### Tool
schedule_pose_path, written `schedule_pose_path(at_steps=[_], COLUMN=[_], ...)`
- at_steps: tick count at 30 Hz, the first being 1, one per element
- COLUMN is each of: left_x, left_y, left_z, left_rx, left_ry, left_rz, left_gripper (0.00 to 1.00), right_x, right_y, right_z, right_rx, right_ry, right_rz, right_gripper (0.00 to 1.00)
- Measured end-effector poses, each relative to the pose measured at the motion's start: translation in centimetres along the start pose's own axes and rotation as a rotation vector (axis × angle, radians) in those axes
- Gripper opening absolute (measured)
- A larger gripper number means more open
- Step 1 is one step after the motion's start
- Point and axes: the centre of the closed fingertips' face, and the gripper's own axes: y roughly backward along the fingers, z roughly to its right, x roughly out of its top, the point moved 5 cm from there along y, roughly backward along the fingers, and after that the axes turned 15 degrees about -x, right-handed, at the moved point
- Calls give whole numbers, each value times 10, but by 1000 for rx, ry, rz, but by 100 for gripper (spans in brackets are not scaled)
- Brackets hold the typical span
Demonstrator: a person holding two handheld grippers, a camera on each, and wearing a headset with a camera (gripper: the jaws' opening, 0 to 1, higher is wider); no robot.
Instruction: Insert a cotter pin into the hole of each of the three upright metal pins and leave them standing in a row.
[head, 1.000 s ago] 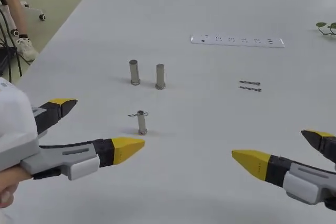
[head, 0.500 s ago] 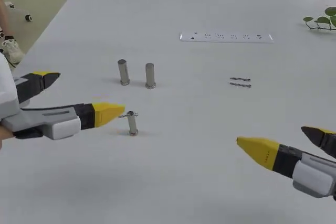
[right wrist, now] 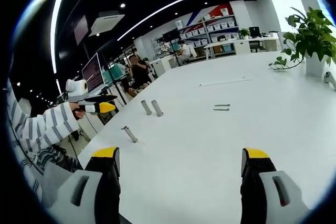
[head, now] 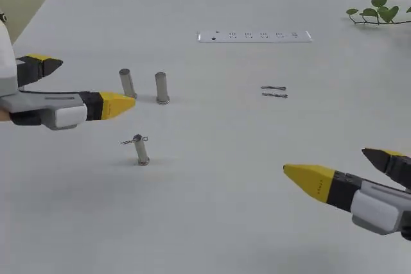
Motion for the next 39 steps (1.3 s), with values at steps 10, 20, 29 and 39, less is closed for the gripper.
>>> schedule_pose_path(at_steps=[10, 20, 29, 39], left_x=[5, -2, -15, -29], left_y=[-28, -51, -69, -94], left_z=[-24, -47, -60, -76], left_rx=[18, 43, 52, 59], left_ry=[-25, 6, 28, 61], left_rz=[-14, -29, -75, -97], left_gripper=[73, 60, 47, 34], right_x=[-4, -2, -5, -12], right_y=[-5, -9, -11, -15], right_z=[-4, 0, 4, 9], right_rx=[7, -4, -16, -26], right_ry=[37, 42, 39, 33], right_rz=[-17, -20, -33, -55], right_gripper=[94, 94, 93, 92])
